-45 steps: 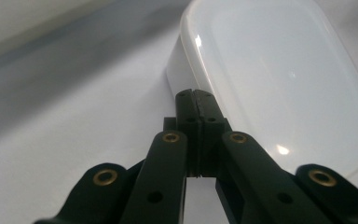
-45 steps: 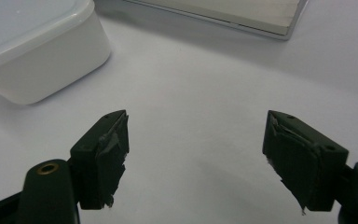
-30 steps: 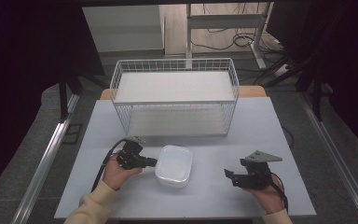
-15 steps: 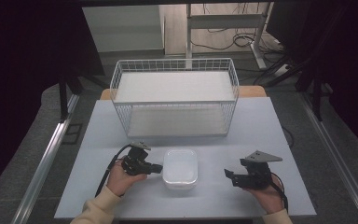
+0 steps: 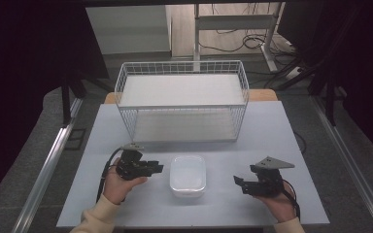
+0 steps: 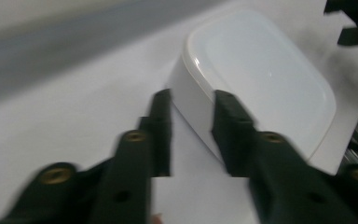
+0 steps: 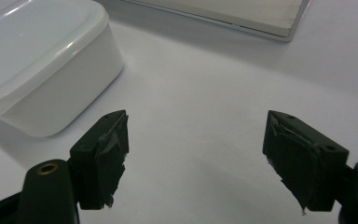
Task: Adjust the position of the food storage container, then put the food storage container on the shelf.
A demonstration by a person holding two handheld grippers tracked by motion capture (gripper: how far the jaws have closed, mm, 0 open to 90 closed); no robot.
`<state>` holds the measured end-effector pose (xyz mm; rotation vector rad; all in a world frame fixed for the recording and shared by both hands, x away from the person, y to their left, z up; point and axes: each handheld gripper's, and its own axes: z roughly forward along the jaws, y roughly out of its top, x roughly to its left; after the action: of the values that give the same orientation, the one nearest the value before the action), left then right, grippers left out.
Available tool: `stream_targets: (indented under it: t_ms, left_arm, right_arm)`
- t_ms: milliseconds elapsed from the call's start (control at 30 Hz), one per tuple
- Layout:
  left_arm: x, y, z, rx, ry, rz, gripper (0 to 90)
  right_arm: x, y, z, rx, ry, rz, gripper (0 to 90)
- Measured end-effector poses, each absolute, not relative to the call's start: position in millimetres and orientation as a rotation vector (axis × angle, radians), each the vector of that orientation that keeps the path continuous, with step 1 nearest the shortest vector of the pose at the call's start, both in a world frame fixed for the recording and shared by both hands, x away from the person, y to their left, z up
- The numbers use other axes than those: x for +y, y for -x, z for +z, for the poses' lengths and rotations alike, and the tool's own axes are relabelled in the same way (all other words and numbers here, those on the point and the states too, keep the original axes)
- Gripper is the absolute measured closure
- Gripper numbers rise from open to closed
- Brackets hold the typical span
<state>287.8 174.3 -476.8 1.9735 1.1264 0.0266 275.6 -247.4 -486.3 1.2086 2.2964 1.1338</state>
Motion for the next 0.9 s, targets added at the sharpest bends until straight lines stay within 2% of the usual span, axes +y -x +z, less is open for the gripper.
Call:
stream_targets:
  t_ms: [100,133,233,733,900]
  left_arm:
    - [182,-279,-471,1.16,-1.947,0.059,41.7]
    - [184,-277,-471,1.168,-1.938,0.056,41.7]
    - [191,-274,-474,1.205,-1.924,0.05,33.3]
    - [194,-274,-477,1.223,-1.882,0.031,29.5]
    - [194,-277,-477,1.237,-1.837,-0.006,33.9]
  right_arm:
    - [-246,-274,-486,2.293,-1.181,1.147,22.1]
    - [-246,-274,-486,2.293,-1.181,1.147,22.1]
    - [-246,-274,-485,2.285,-1.177,1.177,21.9]
    - [-246,-273,-480,2.249,-1.193,1.244,21.0]
    - [-244,-275,-478,2.268,-1.241,1.27,20.2]
